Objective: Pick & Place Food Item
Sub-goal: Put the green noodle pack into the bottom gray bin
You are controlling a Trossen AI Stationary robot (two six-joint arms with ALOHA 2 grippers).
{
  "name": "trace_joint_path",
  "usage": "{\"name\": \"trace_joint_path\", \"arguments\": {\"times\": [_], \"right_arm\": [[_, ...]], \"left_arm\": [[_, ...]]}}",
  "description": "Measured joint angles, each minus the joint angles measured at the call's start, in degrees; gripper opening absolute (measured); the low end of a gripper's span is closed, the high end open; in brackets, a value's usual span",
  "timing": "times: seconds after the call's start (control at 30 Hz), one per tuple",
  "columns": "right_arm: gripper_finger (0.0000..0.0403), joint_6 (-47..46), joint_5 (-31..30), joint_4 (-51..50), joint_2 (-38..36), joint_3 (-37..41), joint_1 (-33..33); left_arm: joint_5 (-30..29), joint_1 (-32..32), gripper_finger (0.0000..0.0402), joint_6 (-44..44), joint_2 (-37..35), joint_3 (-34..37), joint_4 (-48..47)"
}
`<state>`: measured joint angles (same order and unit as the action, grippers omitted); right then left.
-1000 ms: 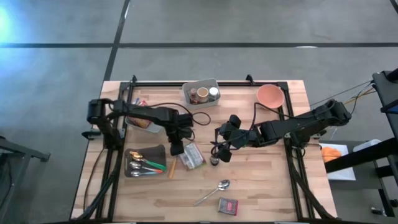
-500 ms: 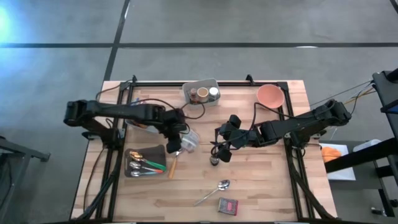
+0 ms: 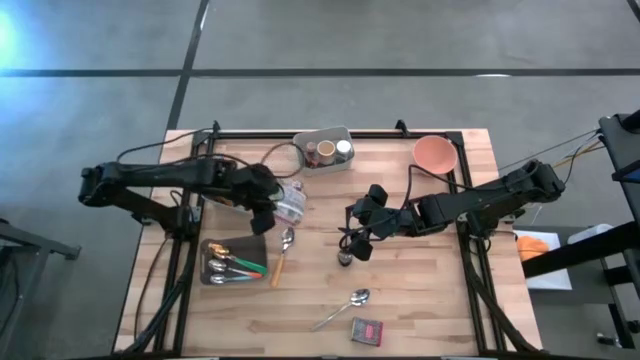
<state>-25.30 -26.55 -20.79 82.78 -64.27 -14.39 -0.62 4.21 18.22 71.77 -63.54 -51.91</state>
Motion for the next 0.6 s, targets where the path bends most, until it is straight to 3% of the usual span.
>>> {"name": "trace_joint_path", "arguments": {"times": [0.33,0.6], "right_arm": [[0.0282,-0.1,0.0,0.0,0.0,0.0,0.0],[0.0282,-0.2,0.0,0.0,0.0,0.0,0.0]], "left_arm": [[-12.3,0.3,0.0000,3.5,-5.7,-6.2,-17.3],[-17.6,3.8,0.0000,4.3,-6.3,-6.5,-26.5]]}}
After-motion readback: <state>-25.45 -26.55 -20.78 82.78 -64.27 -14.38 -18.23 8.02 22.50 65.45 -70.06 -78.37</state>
